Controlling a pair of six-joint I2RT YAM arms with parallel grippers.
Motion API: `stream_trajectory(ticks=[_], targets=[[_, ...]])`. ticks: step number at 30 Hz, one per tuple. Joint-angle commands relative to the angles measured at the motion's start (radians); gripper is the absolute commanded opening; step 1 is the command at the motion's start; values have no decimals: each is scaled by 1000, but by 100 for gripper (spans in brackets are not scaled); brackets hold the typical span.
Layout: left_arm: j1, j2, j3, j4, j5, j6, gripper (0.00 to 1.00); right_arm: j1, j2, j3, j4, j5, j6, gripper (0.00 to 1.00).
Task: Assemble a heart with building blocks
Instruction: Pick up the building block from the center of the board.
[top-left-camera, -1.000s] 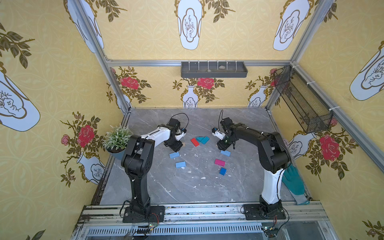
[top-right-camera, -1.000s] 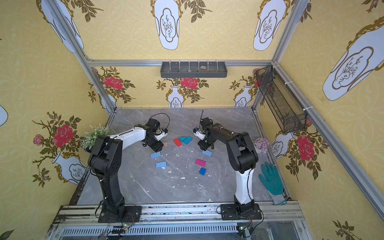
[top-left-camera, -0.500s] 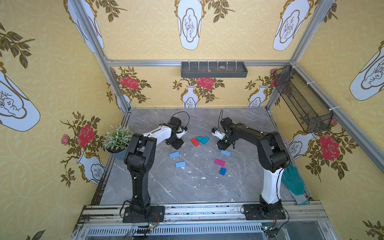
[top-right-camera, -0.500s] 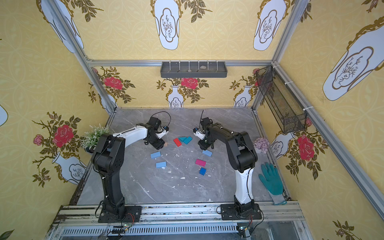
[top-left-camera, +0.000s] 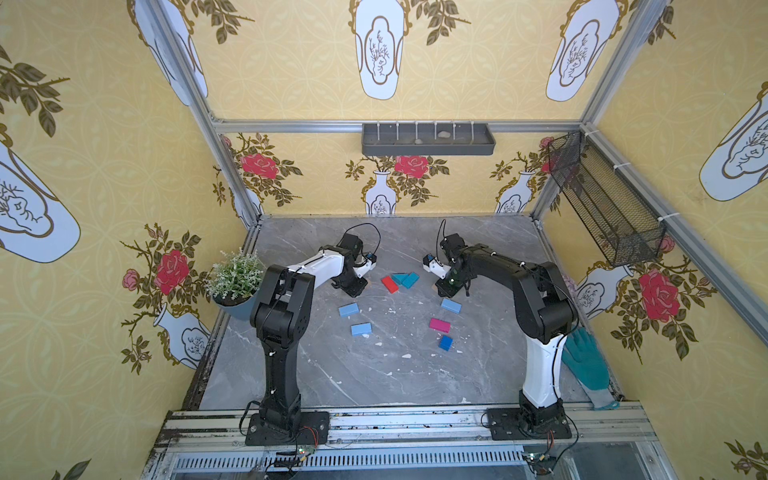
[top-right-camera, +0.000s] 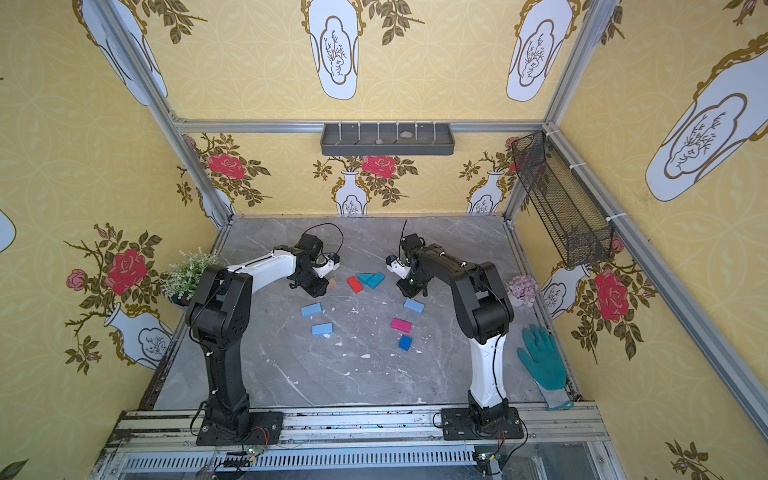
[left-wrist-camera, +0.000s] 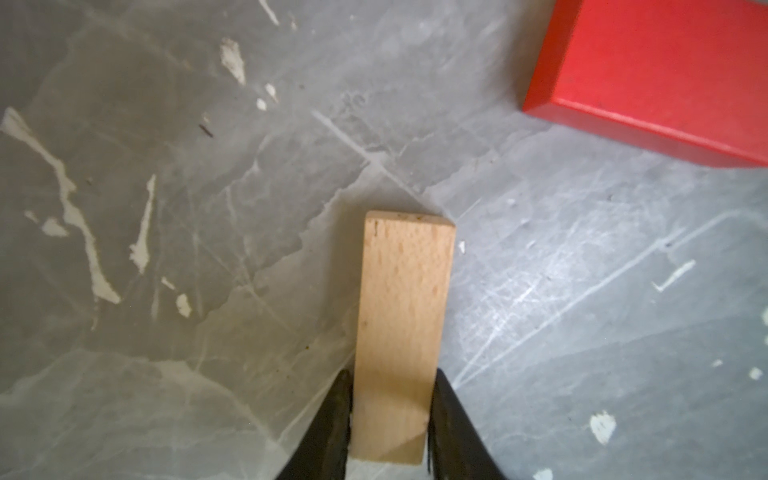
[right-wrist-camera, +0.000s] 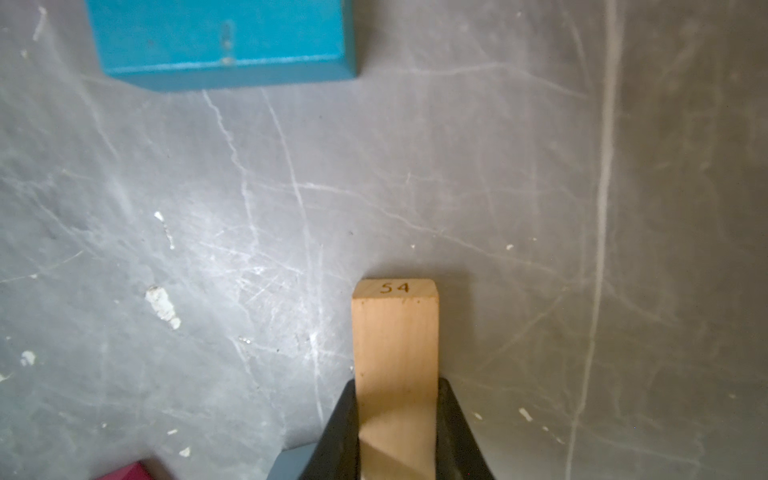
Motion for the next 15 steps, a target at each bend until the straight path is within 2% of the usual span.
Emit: stream_trajectory(ticks=[1,15], targets=[[1,8,-18,-38,13,-28,30,8,5,0,-30,-35,19,17],[-133,-122,-133,15,3,-83,27,29,7,18,7,-32,31,15]])
